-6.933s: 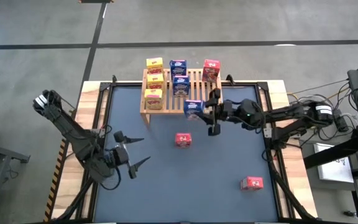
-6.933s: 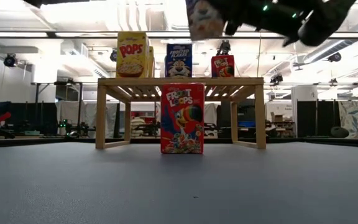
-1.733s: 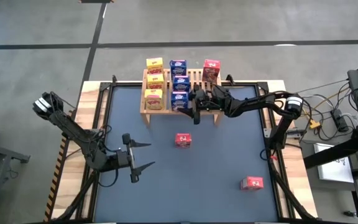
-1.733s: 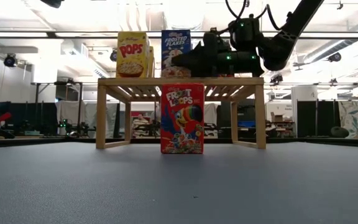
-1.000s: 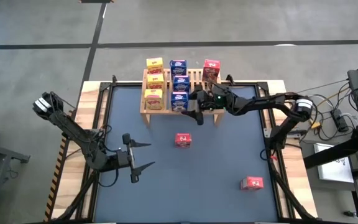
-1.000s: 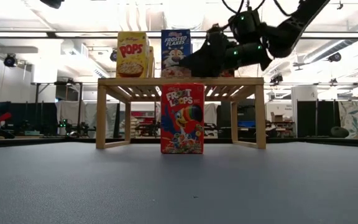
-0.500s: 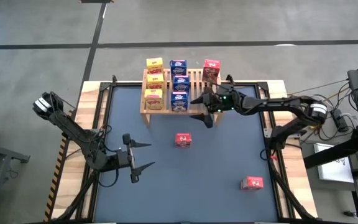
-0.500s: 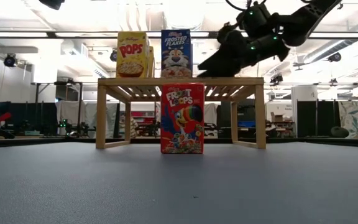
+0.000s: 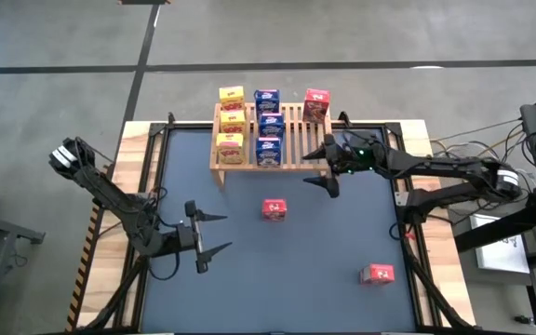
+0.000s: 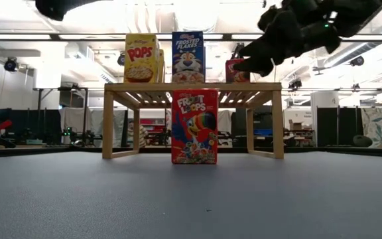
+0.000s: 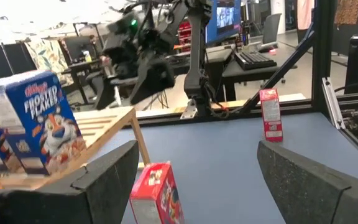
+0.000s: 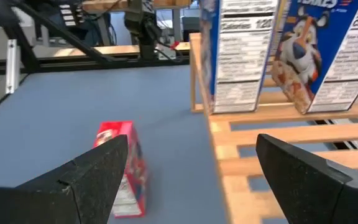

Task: Stack cereal on shelf
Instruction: Put the top red cereal box on the shelf aligned with the other red cereal box

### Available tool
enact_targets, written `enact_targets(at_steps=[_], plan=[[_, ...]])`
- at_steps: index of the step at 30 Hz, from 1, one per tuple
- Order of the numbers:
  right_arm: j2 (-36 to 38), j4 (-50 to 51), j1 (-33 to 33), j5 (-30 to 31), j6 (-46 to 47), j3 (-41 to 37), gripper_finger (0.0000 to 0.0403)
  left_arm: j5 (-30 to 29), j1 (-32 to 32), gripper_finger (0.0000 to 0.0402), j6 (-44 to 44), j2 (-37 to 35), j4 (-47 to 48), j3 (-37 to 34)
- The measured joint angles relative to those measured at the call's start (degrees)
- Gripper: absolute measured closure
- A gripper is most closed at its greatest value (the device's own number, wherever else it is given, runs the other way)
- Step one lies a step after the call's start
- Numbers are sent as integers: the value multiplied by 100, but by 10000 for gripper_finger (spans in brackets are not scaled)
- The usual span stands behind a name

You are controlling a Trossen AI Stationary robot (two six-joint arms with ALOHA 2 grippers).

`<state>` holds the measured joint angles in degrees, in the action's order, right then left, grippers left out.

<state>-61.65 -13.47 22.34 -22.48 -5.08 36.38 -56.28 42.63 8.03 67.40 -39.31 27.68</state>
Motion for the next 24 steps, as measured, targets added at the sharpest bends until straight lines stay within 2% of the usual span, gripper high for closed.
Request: enact_targets(at_steps=[4,12,17,24], plan=[[324,-92,-111,0,25,-313,58,-12,0,91,-245,0,4,-168],[730,-903,-286,-2,125,-781,58,-19,-115,91,-271,0,-114,-233],[622,-1857,-357,-54,295,-1061,58,-21,-190,91,-278,0,-118,-296],[353,-2317,-360,-66,243,-1079,58,-28,-282,91,-358,-50,-224,-520]])
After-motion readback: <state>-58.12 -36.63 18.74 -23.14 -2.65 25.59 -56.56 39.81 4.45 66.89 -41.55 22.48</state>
